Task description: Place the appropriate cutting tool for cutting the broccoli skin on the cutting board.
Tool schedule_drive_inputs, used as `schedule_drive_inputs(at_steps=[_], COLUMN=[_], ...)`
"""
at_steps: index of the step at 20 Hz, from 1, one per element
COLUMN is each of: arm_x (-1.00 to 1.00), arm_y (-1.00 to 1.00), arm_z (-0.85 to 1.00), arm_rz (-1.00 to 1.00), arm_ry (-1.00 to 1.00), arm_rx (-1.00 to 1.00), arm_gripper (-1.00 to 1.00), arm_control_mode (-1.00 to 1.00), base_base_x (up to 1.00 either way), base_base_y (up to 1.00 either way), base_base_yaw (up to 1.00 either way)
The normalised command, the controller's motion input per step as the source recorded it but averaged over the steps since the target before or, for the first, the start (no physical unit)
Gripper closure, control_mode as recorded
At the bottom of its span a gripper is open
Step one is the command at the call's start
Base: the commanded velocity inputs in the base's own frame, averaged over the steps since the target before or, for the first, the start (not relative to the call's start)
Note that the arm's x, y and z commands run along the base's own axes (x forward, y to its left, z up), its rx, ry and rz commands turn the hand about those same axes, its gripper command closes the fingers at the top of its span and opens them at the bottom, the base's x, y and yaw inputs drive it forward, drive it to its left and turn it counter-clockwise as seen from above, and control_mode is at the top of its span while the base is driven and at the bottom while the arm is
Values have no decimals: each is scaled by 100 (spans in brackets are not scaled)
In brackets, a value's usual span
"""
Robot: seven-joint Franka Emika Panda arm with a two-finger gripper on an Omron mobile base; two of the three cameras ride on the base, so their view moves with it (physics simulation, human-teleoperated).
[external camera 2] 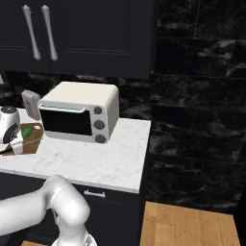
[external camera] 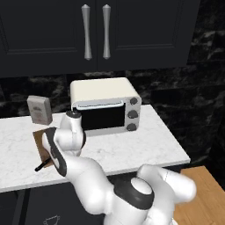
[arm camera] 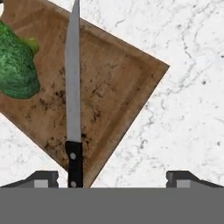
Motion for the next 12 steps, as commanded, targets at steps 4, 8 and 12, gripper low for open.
schedule_drive_inputs(at_steps=[4,8,12], arm_x=[-30,-9,0], arm_y=[-51,-54,-58], arm_z=[81,67,52], arm_rz=[-7,-9,-9], arm_ry=[0,-1,-6], arm_rx=[0,0,0], arm_gripper=[-100,-100,-100], arm_control_mode=[-100,-100,-100], base_base_x=[0,0,0], base_base_y=[0,0,0], base_base_yaw=[0,0,0])
